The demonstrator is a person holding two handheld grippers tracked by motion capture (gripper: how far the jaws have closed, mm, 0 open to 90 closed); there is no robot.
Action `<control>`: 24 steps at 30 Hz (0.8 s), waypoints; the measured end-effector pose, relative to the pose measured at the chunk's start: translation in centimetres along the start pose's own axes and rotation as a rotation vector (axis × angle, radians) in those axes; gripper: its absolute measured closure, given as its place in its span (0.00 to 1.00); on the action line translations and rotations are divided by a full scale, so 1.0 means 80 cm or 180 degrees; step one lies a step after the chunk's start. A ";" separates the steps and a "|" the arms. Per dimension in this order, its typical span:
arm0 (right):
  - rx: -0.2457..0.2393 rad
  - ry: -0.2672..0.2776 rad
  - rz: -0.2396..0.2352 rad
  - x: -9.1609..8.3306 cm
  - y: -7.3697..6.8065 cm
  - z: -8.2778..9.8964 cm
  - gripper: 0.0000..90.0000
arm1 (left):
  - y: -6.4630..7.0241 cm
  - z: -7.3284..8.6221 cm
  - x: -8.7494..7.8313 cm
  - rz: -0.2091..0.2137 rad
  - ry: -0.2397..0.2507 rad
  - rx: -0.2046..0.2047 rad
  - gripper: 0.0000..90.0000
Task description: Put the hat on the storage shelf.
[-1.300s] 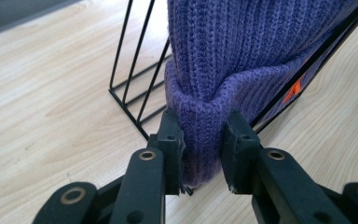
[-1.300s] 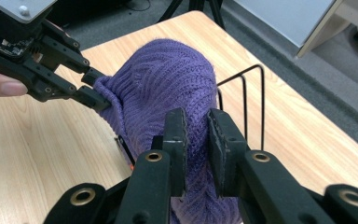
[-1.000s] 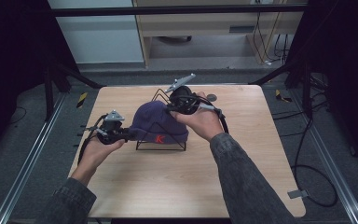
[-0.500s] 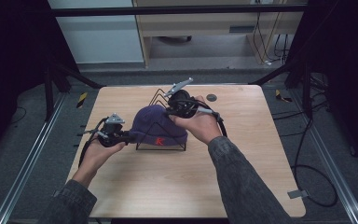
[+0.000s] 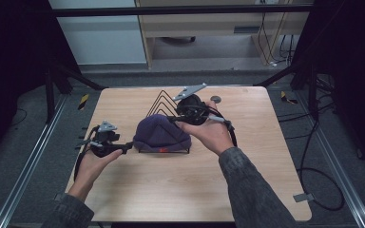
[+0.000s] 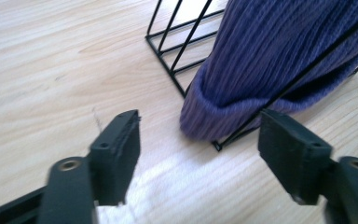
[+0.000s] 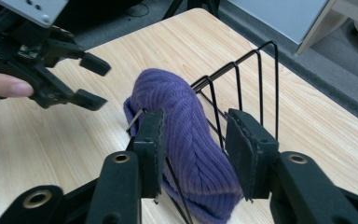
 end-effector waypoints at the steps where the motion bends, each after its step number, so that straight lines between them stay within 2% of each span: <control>1: 0.0009 0.0010 0.0004 -0.003 0.001 0.002 0.63 | -0.001 0.003 -0.003 -0.0024 0.0000 -0.0033 0.28; 6: 0.0074 0.0086 0.0071 -0.020 0.012 0.013 0.56 | -0.005 0.016 -0.015 -0.0140 0.0007 -0.0097 0.17; 10: 0.0103 0.0101 0.0113 -0.031 0.019 0.018 0.54 | -0.006 0.024 -0.016 -0.0162 -0.0013 -0.0119 0.14; 11: 0.0119 0.0102 0.0154 -0.039 0.023 0.020 0.52 | -0.006 0.028 -0.014 -0.0140 -0.0017 -0.0179 0.12; 15: 0.0152 0.0136 0.0215 -0.050 0.027 0.022 0.49 | -0.006 0.034 -0.009 -0.0095 -0.0013 -0.0218 0.10; 17: 0.0192 0.0173 0.0278 -0.061 0.032 0.026 0.43 | -0.006 0.041 -0.007 -0.0071 0.0019 -0.0187 0.08; 19: 0.0227 0.0198 0.0322 -0.066 0.036 0.030 0.38 | -0.007 0.047 -0.003 -0.0109 0.0017 -0.0143 0.07; 22: 0.0276 0.0185 0.0380 -0.073 0.041 0.039 0.32 | -0.011 0.057 0.001 -0.0094 0.0006 -0.0192 0.07; 24: 0.0326 0.0200 0.0420 -0.078 0.045 0.046 0.29 | -0.013 0.060 0.002 -0.0095 -0.0007 -0.0171 0.07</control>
Point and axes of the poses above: each handheld gripper's, and its own axes: x roughly forward along the jaws, z roughly out of its underside, y roughly to its right, the point moved 3 cm from there along x, roughly forward along the jaws, and after that the axes turned 8 degrees about -z, right-handed, at the moved point
